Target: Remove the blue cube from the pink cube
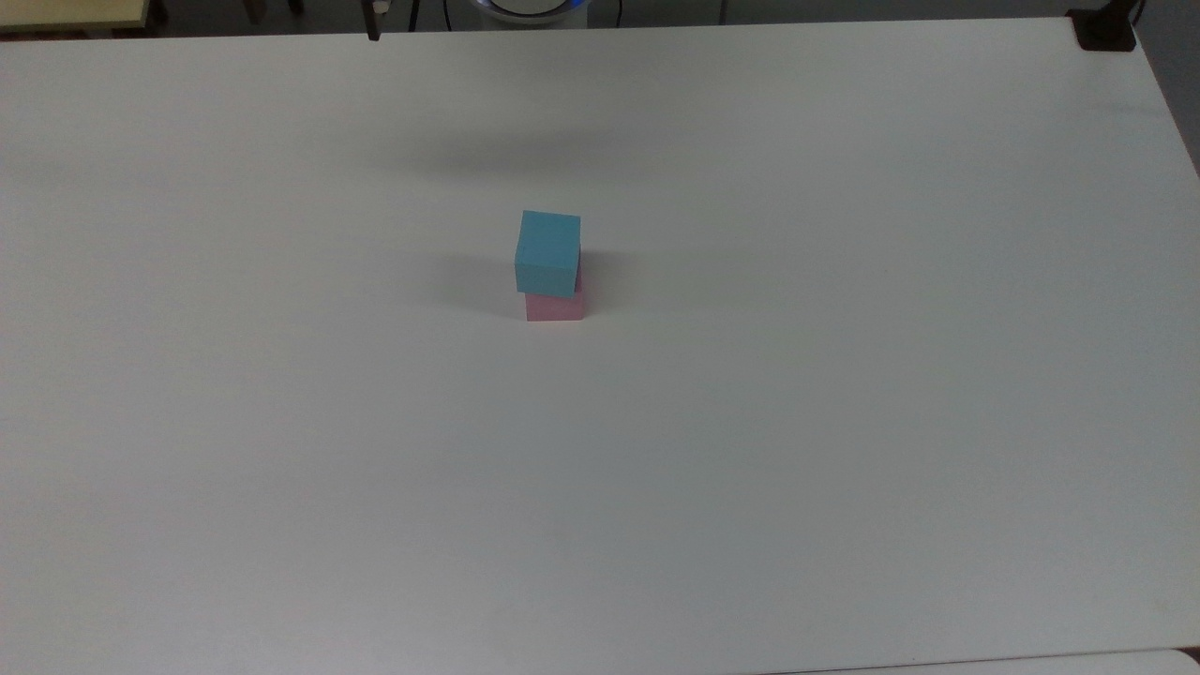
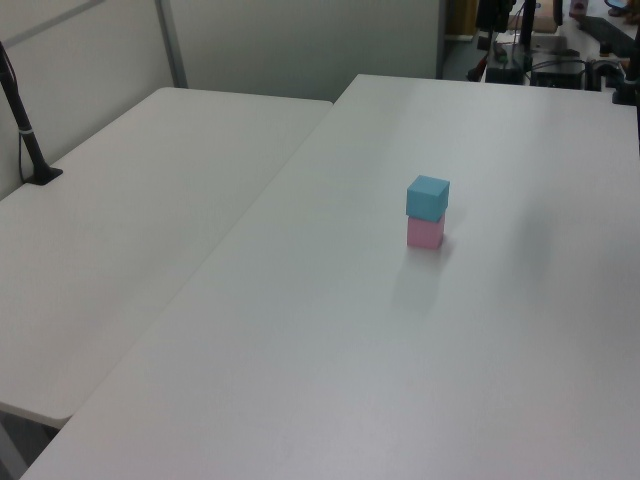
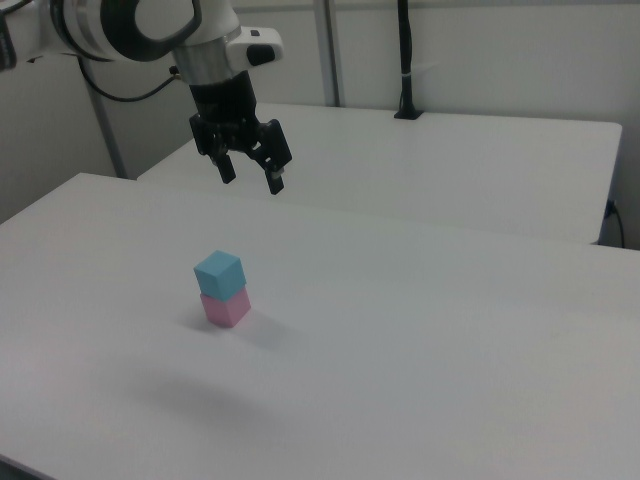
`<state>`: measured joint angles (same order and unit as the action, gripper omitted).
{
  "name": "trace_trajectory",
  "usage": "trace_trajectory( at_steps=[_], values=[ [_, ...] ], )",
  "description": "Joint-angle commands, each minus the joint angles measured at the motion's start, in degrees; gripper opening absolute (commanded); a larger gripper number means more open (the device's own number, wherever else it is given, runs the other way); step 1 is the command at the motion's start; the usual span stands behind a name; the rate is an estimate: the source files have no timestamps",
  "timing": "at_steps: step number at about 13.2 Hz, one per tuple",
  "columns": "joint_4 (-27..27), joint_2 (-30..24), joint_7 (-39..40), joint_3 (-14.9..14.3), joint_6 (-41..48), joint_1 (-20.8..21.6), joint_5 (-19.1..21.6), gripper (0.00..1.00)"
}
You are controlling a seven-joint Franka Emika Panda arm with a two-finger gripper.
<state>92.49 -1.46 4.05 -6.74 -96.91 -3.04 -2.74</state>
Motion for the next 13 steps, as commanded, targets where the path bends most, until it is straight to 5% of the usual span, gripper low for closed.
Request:
trace_trajectory(
  at_steps=[1, 13],
  values=[
    [0.9, -0.7, 0.9, -1.0, 0.8, 0.7, 2.5, 1.0],
    [1.1, 1.8, 3.0, -0.1, 0.4, 2.6, 2.2, 1.0]
  ],
)
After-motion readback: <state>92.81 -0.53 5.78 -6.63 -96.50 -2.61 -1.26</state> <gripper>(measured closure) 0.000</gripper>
